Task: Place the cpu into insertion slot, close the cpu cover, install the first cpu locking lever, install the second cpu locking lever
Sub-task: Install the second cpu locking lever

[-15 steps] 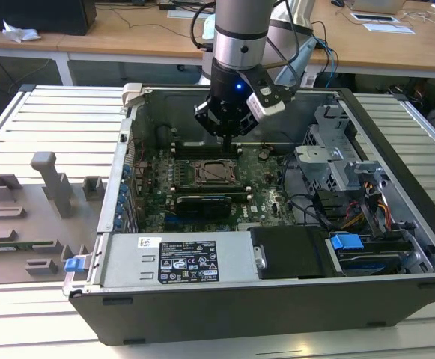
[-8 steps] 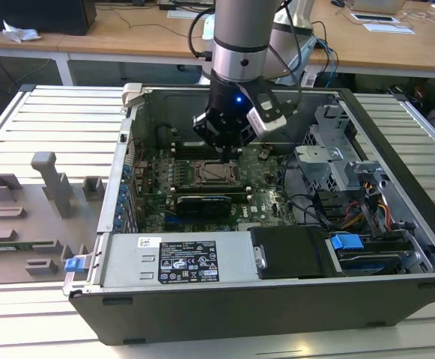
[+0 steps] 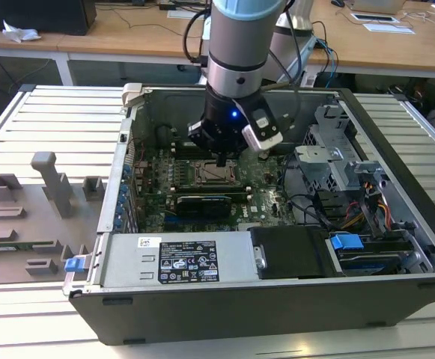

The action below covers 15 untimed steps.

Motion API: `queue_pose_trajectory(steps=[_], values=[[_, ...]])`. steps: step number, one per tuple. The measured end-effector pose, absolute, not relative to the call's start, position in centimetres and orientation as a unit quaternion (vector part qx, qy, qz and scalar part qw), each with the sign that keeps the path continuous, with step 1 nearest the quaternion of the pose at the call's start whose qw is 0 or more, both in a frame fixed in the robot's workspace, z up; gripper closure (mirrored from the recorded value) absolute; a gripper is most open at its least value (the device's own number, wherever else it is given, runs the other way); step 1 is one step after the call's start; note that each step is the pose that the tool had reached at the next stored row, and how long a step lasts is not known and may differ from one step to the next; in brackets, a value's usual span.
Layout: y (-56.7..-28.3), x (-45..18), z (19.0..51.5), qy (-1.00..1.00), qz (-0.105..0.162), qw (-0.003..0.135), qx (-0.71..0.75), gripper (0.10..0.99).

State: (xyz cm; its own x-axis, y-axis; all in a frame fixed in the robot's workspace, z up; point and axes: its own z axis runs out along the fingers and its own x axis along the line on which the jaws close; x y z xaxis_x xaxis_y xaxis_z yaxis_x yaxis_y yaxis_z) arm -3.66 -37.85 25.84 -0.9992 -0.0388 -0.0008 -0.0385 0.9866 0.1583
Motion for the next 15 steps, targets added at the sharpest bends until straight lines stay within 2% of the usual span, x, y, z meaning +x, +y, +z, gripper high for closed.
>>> queue_pose_trajectory(steps=[7, 9, 15], values=[[-38.8, -5.3, 24.8, -0.996, -0.090, 0.001, 0.019, 0.980], [-39.1, -7.8, 23.1, -0.996, -0.091, 0.001, 0.019, 0.980], [-39.1, -8.5, 21.6, -0.995, -0.094, 0.001, 0.022, 0.980]])
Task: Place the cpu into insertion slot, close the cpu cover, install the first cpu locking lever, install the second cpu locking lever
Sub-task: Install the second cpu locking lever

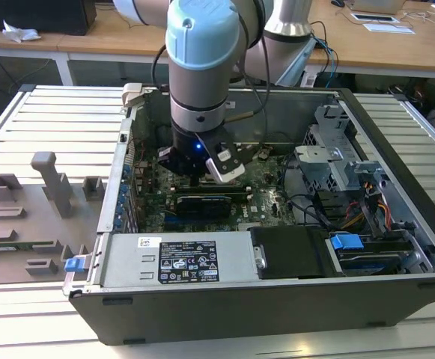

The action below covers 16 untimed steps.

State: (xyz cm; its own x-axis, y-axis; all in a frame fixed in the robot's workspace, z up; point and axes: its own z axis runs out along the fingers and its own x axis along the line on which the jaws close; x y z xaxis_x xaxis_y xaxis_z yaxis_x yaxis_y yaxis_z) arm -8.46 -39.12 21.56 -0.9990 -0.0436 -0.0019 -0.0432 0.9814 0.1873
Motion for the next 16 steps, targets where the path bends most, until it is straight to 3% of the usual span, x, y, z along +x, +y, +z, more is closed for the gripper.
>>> queue_pose_trajectory(steps=[16], values=[[-39.0, -8.5, 19.6, -0.992, -0.128, 0.001, 0.022, 0.980]])
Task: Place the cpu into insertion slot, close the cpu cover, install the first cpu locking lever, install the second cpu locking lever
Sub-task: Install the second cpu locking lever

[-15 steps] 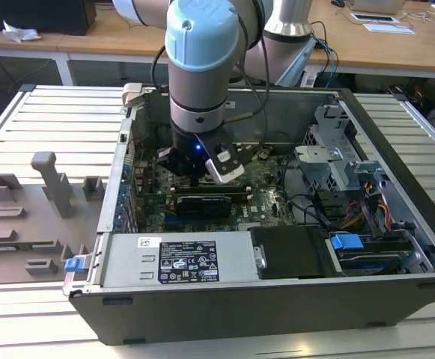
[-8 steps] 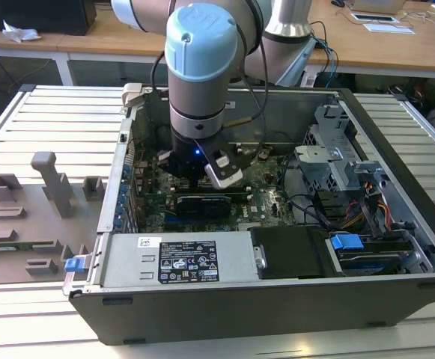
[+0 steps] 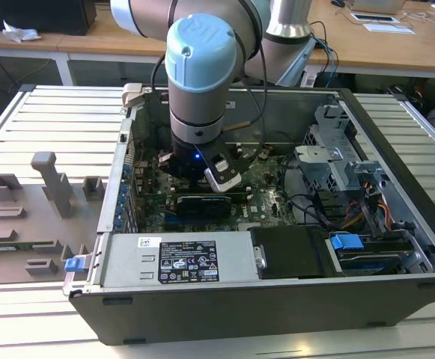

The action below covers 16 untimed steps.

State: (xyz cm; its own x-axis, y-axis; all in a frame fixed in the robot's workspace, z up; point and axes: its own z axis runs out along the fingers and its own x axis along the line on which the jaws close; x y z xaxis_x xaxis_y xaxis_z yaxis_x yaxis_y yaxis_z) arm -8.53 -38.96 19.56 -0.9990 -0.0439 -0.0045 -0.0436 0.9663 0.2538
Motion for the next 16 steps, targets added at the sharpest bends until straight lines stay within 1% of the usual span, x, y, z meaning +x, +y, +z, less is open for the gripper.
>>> queue_pose_trajectory(steps=[9, 14, 16], values=[[-39.3, -8.8, 19.7, -0.991, -0.129, -0.005, 0.023, 0.980], [-39.3, -8.7, 21.1, -0.991, -0.129, -0.005, 0.023, 0.980], [-39.1, -8.5, 21.2, -0.991, -0.128, -0.005, 0.023, 0.980]])
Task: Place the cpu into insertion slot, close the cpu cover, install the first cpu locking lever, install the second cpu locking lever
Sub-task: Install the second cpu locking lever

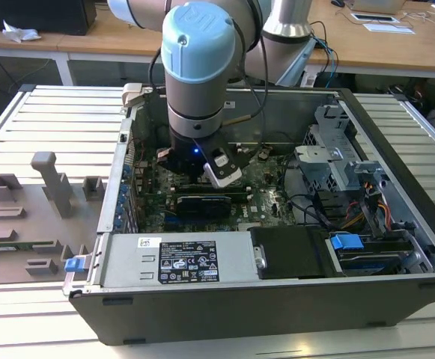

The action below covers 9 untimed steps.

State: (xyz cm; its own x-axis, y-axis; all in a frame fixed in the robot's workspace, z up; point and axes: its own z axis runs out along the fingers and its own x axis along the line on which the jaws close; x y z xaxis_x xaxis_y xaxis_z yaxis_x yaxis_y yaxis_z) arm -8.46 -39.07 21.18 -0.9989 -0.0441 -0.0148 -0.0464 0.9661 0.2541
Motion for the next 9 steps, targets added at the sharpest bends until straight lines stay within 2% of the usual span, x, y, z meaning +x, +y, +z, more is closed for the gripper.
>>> queue_pose_trajectory(steps=[7, 9], values=[[-38.4, -5.0, 21.1, 0.992, 0.122, -0.013, -0.021, 0.980], [-37.9, -4.4, 21.1, 0.994, 0.104, -0.015, -0.020, 0.980]])
